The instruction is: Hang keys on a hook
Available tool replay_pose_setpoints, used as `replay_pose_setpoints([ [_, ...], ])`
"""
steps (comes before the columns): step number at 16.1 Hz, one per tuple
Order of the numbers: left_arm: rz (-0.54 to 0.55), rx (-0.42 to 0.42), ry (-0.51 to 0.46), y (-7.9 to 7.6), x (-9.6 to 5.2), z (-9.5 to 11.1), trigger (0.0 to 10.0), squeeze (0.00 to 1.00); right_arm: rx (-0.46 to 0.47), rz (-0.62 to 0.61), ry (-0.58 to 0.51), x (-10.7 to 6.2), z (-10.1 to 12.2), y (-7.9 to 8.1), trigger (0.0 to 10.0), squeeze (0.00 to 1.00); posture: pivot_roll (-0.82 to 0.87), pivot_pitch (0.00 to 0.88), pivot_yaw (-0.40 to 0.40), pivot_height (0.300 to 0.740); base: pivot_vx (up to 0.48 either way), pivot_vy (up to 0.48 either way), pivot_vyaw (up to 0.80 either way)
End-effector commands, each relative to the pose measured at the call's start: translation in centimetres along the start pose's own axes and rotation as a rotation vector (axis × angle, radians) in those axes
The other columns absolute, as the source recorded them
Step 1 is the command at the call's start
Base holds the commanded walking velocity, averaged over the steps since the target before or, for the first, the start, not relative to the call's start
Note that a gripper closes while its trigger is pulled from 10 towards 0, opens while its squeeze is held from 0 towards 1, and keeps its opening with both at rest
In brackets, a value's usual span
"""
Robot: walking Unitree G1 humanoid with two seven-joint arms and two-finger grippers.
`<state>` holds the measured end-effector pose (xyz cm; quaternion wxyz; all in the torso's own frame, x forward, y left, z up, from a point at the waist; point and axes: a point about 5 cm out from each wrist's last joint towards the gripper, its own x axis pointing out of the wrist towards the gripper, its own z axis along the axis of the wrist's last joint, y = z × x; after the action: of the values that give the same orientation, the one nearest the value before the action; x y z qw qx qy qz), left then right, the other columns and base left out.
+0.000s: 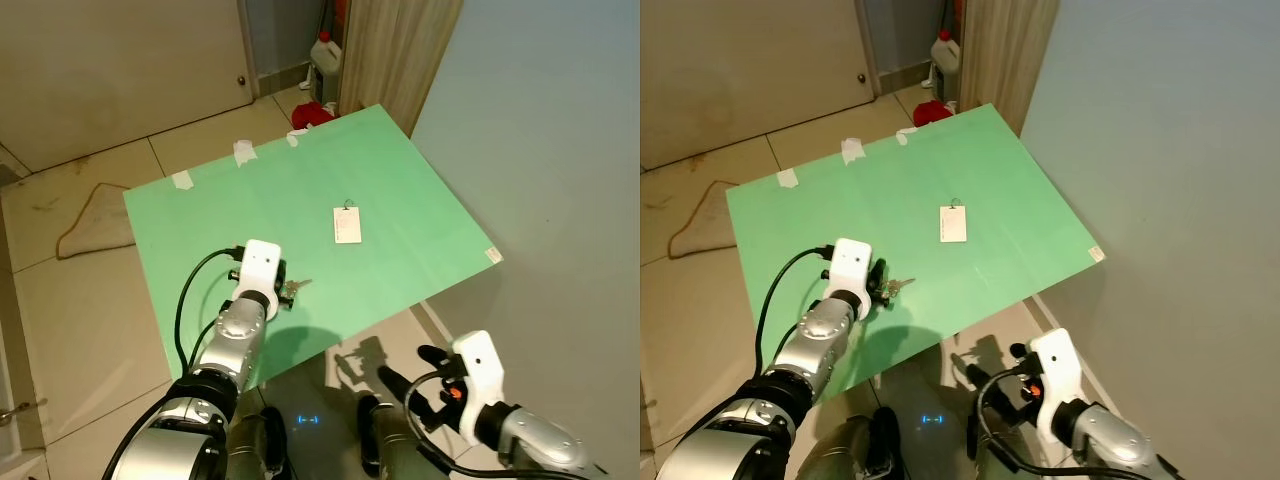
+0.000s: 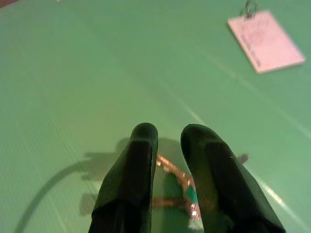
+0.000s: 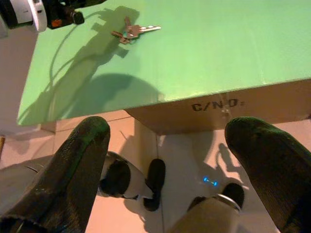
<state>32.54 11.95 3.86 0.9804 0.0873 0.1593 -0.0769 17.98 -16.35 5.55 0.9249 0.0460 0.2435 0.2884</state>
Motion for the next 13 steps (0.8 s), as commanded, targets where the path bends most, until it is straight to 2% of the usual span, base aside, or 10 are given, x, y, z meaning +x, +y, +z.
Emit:
replay_pose_setpoints([
  [1,0.012,0.022,0.075,-0.3,-0.4,-1.7,10.0,1.0,0.0,-0.011,-0.001,-0.7,0.1,-0.2,10.0,0.0,-0.37,0.25,-0.001,0.74,0.0,0.0,0.0],
  [4,-0.034,-0.012,0.093,-1.8,-0.5,-2.1,10.0,1.0,-0.006,-0.009,0.017,-1.5,-0.1,0.0,10.0,0.0,-0.38,0.256,-0.014,0.74,0.0,0.0,0.0],
  [7,-0.03,-0.043,0.13,-2.9,-0.9,-3.1,10.0,1.0,-0.012,-0.005,0.032,-2.0,-0.3,0.1,10.0,0.0,-0.4,0.258,-0.024,0.74,0.0,0.0,0.0],
  [9,-0.034,-0.045,0.131,-3.0,-0.9,-3.2,10.0,1.0,-0.014,-0.006,0.035,-2.1,-0.3,0.1,10.0,0.0,-0.41,0.256,-0.03,0.74,0.0,0.0,0.0],
  [10,-0.038,-0.076,0.148,-3.3,-1.0,-3.5,10.0,1.0,-0.019,-0.009,0.043,-2.5,-0.3,0.0,10.0,0.0,-0.41,0.256,-0.03,0.74,0.0,0.0,0.0],
  [13,-0.03,-0.06,0.156,-3.1,-1.1,-3.8,10.0,1.0,-0.018,-0.009,0.047,-2.7,-0.4,0.0,10.0,0.0,-0.41,0.256,-0.028,0.74,0.0,0.0,0.0],
])
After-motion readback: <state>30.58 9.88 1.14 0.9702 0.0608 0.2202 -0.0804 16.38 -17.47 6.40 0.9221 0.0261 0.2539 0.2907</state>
